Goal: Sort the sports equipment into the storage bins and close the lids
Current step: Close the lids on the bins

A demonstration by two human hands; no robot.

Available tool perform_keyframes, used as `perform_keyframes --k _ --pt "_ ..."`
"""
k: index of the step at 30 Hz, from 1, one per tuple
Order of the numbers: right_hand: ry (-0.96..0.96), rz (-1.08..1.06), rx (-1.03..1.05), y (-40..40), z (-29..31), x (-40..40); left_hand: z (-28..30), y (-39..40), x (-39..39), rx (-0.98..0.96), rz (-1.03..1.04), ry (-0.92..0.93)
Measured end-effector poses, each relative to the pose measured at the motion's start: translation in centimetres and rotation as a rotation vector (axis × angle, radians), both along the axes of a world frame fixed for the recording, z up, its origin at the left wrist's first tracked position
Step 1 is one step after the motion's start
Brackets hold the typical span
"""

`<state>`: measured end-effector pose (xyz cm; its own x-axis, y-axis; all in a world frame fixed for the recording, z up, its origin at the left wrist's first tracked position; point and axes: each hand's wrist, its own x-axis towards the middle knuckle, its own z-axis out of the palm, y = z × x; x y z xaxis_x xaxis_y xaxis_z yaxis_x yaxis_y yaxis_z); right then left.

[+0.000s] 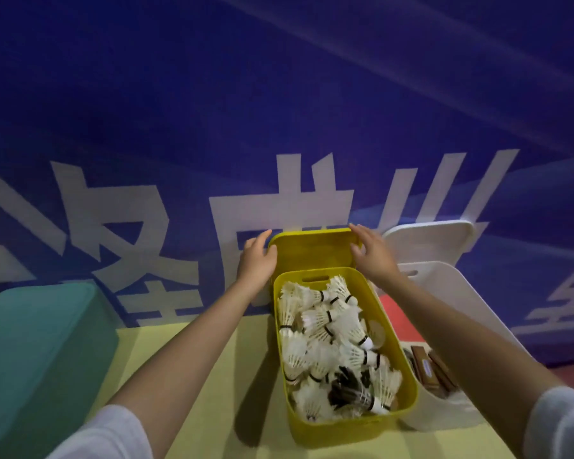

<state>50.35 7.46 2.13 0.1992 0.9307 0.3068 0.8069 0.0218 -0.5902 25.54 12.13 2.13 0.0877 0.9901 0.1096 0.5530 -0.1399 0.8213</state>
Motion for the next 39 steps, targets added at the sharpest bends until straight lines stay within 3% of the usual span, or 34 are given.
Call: perform_keyframes --k 3,7,12,17,27,31,36,39 --pt "-0.011 0.067 -0.006 2.1 -0.7 1.0 -1.2 1.1 1.5 -0.041 0.052 -0.056" --pt "-0.043 0.048 0.148 3.1 -2.9 1.5 -3.3 1.3 3.6 -0.062 0.167 -0.195" --pt "0.155 0.178 0.090 6.0 -3.6 2.4 -3.7 2.1 5.2 -0.012 0.311 -0.291" --pt "0.309 0.161 0.070 6.0 -4.0 2.2 -3.3 2.1 6.0 -0.007 0.367 -0.357" --pt "0.474 0.168 0.280 1.0 6.4 0.8 6.0 -1.7 4.8 0.052 0.299 -0.676" --pt "0.619 0.082 0.336 -3.1 7.1 0.1 7.4 -5.0 3.5 -0.034 0.262 -0.799" --pt "0.682 -0.096 0.291 -7.9 4.9 -0.7 5.7 -8.5 2.6 -0.192 0.210 -0.619" --pt "0.675 -0.222 0.148 -10.3 3.3 -1.2 5.0 -10.5 2.5 -0.432 0.148 -0.635"
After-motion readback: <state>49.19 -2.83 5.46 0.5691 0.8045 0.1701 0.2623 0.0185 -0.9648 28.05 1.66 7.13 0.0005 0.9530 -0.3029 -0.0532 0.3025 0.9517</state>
